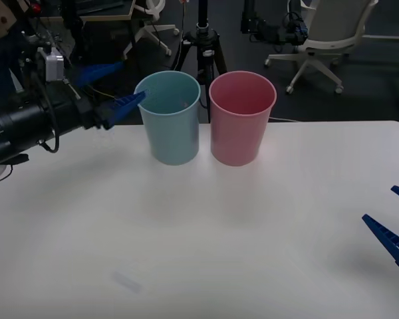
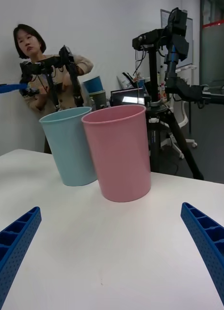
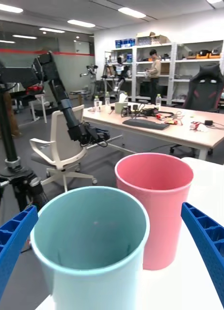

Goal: Grasp the object on the table and drop it into the matching bin: aluminum can to the light blue bin, PET bottle to the pink bin.

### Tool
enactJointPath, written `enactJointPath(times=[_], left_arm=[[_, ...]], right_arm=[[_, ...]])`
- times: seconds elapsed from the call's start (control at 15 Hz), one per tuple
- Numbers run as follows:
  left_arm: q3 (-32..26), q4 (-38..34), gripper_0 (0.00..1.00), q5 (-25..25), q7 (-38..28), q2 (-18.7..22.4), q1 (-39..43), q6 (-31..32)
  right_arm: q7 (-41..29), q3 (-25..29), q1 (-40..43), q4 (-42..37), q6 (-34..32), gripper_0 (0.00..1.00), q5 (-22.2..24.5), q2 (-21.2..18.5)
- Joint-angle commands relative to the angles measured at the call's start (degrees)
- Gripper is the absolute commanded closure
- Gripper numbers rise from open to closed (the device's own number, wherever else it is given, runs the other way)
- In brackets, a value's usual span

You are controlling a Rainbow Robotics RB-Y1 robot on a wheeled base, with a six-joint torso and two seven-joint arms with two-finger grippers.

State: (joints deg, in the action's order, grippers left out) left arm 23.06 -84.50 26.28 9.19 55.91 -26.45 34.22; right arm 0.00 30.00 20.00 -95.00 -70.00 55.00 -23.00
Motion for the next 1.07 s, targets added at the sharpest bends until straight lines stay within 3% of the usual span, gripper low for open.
enactJointPath(times=[0.07, 0.33, 0.87, 1.07], left_arm=[[-7.86, -6.11, 0.0, 4.21, -0.57, -0.1, 10.28, 0.14], [-19.02, -13.76, 0.0, 9.4, -1.37, -2.74, 25.04, 2.34], [-39.06, -14.38, 0.0, 30.14, -4.97, -22.25, 37.26, 20.1], [-42.92, -14.46, 0.0, 33.92, -6.46, -26.99, 39.11, 25.81]], right_arm=[[0.0, 0.0, 0.0, 0.0, 0.0, 0.0, 0.0, 0.0], [0.0, 0.0, 0.0, 0.0, 0.0, 0.0, 0.0, 0.0], [0.0, 0.0, 0.0, 0.0, 0.0, 0.0, 0.0, 0.0], [0.0, 0.0, 0.0, 0.0, 0.0, 0.0, 0.0, 0.0]])
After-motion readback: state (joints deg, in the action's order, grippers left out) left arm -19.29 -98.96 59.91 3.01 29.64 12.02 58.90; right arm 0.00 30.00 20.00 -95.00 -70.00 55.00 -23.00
